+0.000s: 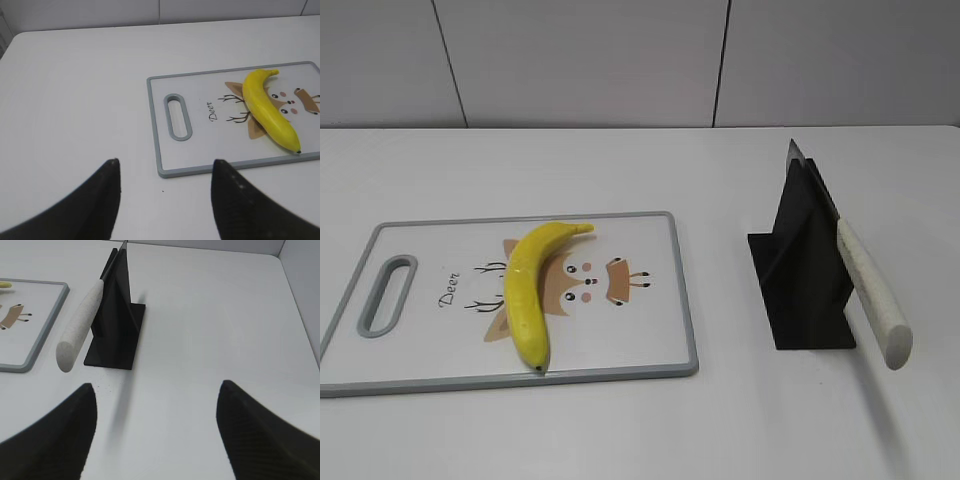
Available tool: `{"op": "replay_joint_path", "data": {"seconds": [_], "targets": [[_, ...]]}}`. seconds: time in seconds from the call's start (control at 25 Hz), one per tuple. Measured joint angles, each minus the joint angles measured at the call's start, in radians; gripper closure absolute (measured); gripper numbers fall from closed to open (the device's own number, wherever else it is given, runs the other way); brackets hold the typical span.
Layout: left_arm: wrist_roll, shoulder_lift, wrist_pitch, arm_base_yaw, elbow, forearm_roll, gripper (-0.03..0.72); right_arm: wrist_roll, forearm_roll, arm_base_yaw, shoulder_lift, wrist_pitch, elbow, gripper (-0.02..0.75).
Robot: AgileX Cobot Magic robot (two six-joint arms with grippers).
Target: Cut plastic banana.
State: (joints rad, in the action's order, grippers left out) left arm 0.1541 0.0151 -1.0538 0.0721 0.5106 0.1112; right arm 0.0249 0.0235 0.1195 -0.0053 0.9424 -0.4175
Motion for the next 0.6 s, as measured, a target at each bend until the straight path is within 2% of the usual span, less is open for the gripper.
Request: {"op": "replay_joint_path", "data": {"seconds": [0.6], "targets": [[-0.003,0.0,0.0,0.0,0.0,0.0,0.135,0.0,0.0,0.0,0.0,0.0,0.0,0.153]]}}
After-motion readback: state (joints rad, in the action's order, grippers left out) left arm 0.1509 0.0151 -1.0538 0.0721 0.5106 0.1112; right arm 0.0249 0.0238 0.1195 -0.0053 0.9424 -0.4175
